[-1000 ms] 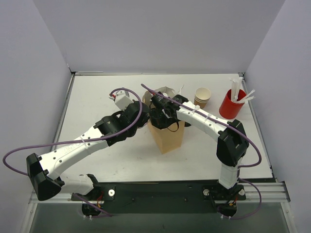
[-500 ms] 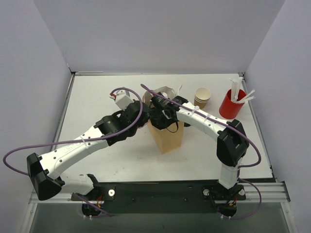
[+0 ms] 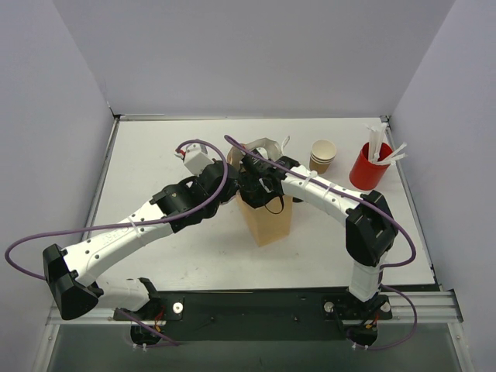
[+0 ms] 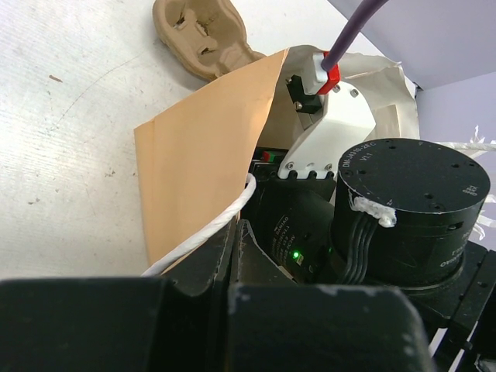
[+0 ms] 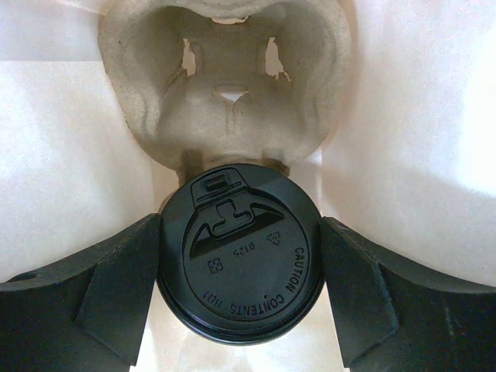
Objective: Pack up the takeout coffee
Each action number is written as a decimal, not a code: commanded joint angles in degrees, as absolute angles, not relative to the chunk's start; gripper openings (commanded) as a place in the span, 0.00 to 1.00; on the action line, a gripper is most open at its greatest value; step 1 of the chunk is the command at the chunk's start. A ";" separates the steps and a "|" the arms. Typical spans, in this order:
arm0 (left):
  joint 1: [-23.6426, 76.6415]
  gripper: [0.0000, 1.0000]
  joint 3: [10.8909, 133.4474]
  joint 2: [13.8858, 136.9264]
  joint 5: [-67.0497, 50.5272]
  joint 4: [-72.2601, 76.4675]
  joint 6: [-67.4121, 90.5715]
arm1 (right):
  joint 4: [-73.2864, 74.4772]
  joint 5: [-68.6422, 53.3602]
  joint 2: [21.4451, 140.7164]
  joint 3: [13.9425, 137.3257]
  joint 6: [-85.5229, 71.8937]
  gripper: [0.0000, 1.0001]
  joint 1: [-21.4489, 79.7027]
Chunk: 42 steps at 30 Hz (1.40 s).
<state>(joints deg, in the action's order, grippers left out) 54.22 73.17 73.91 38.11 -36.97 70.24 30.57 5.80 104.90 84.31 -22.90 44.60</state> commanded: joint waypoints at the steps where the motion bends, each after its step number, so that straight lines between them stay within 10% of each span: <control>1: 54.05 0.00 75.94 74.27 37.71 -37.62 69.43 | 39.81 6.77 107.14 80.24 -23.73 0.35 44.12; 42: 53.96 0.00 77.96 76.38 36.65 -38.14 66.62 | 37.18 6.07 109.16 77.26 -23.99 0.35 44.03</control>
<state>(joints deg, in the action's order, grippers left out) 54.22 75.75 76.01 36.69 -37.50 67.70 27.14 6.76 104.88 82.04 -23.09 44.56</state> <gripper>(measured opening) 0.023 0.716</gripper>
